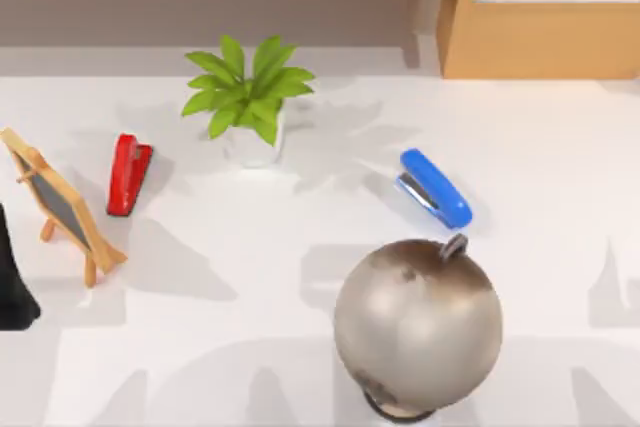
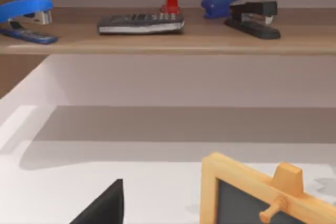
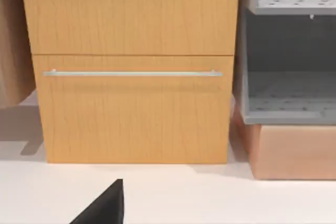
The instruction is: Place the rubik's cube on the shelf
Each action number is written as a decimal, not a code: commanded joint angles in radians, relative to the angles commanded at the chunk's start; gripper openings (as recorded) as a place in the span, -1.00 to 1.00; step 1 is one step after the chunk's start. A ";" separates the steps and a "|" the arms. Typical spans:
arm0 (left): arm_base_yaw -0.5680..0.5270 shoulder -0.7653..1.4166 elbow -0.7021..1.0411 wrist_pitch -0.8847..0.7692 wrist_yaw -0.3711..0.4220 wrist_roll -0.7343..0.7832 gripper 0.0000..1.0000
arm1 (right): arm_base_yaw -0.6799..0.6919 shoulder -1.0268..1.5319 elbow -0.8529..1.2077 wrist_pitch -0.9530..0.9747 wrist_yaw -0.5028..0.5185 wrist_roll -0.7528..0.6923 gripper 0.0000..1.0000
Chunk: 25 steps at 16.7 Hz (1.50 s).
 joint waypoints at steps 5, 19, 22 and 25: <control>0.000 0.000 0.000 0.000 0.000 0.000 1.00 | -0.001 0.060 0.038 0.046 -0.002 -0.058 1.00; 0.000 0.000 0.000 0.000 0.000 0.000 1.00 | 0.069 1.328 0.584 0.752 0.034 -1.032 1.00; 0.000 0.000 0.000 0.000 0.000 0.000 1.00 | 0.096 1.602 0.700 0.913 0.070 -1.213 1.00; 0.000 0.000 0.000 0.000 0.000 0.000 1.00 | 0.123 1.838 0.797 1.053 0.112 -1.358 1.00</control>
